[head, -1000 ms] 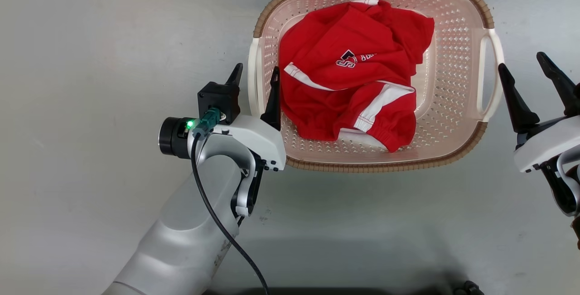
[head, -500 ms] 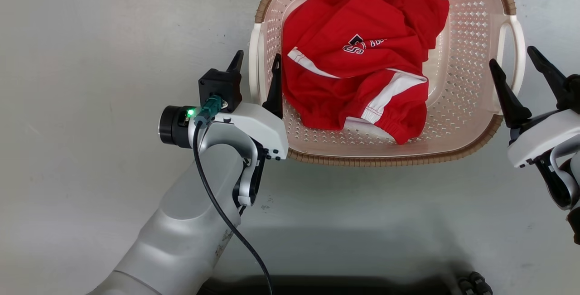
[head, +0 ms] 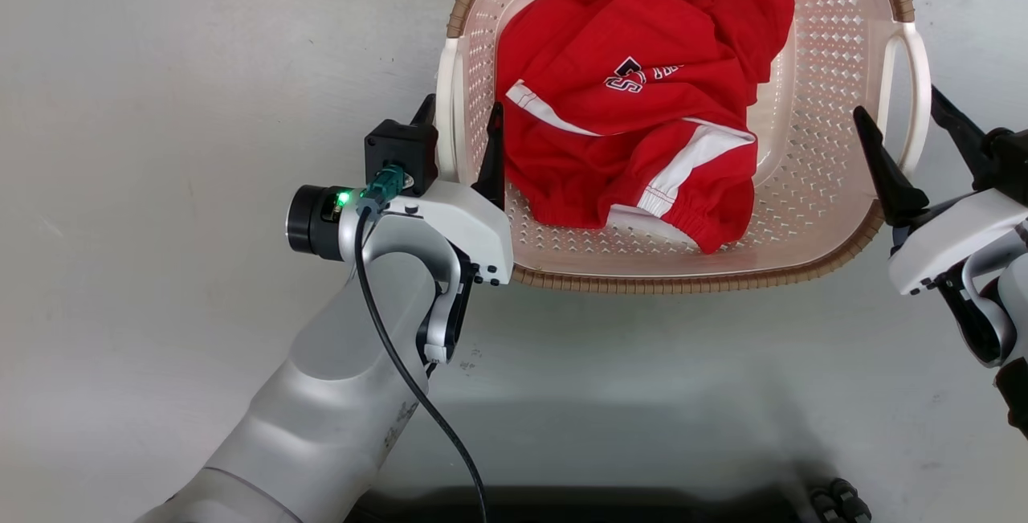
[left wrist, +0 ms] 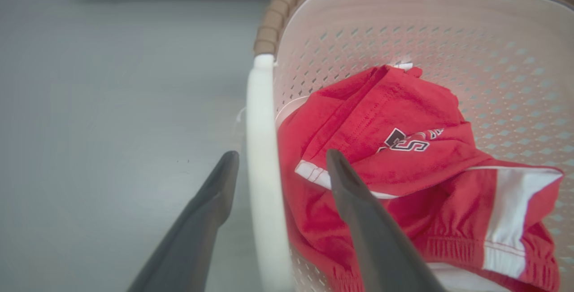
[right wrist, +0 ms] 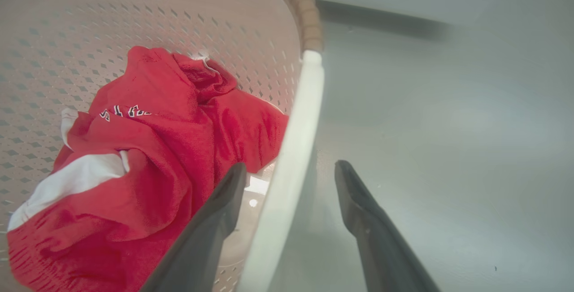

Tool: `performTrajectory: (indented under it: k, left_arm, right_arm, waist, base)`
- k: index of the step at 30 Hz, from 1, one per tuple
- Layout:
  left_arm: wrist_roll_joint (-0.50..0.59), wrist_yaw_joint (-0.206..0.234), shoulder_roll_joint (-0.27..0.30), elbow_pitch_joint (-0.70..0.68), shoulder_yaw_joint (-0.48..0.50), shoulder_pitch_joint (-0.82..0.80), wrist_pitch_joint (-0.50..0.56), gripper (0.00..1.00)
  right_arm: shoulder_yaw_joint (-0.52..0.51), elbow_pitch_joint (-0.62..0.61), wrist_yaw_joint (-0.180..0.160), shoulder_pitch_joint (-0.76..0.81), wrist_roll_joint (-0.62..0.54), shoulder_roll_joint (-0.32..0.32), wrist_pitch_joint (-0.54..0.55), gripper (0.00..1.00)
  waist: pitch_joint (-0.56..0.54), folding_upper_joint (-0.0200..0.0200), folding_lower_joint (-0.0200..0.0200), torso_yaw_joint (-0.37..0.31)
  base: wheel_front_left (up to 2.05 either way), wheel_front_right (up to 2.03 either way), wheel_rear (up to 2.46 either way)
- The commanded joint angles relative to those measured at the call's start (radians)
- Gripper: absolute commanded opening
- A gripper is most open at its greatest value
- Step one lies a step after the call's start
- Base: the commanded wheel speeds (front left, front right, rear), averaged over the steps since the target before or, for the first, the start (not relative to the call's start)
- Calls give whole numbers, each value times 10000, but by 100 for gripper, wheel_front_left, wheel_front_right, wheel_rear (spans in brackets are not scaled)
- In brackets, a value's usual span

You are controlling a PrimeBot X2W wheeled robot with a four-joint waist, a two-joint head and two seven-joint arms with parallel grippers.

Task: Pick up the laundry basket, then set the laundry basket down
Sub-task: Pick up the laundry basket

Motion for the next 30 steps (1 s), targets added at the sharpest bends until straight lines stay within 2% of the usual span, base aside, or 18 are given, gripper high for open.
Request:
performTrajectory:
  k: [1,20,21,22,23,24,25,26,30]
  left_arm:
    - [-107,78,167,-52,71,10,-105,100]
    - [-364,119,167,249,-247,-329,-105,100]
    - [-345,123,167,243,-257,-341,-105,87]
    - [-345,123,167,243,-257,-341,-105,87]
    - [-325,128,167,249,-274,-349,-105,62]
    - [-313,135,167,257,-284,-360,-105,24]
    - [-309,140,167,270,-292,-366,-105,0]
    - [-319,137,167,294,-308,-368,-105,0]
    - [-312,127,167,342,-343,-402,-105,0]
  right_arm:
    - [205,-12,40,284,99,-57,-136,100]
    - [552,219,40,6,345,-5,-136,100]
    - [549,234,40,-11,357,0,-136,100]
    - [549,234,40,-11,357,0,-136,100]
    - [549,249,40,-25,364,5,-136,100]
    - [555,279,40,-30,397,19,-136,82]
    - [567,313,40,-39,431,32,-136,42]
    - [584,368,40,-46,485,53,-136,0]
    - [829,691,40,-96,735,137,-136,0]
  waist:
    - [15,0,0,-9]
    - [177,0,0,-69]
    - [181,0,0,-72]
    - [181,0,0,-72]
    - [184,0,0,-75]
    - [185,0,0,-80]
    - [188,0,0,-86]
    - [188,0,0,-92]
    - [152,0,0,-129]
  base:
    - [0,0,0]
    - [0,0,0]
    - [0,0,0]
    - [0,0,0]
    - [0,0,0]
    - [0,0,0]
    - [0,0,0]
    - [0,0,0]
    - [0,0,0]
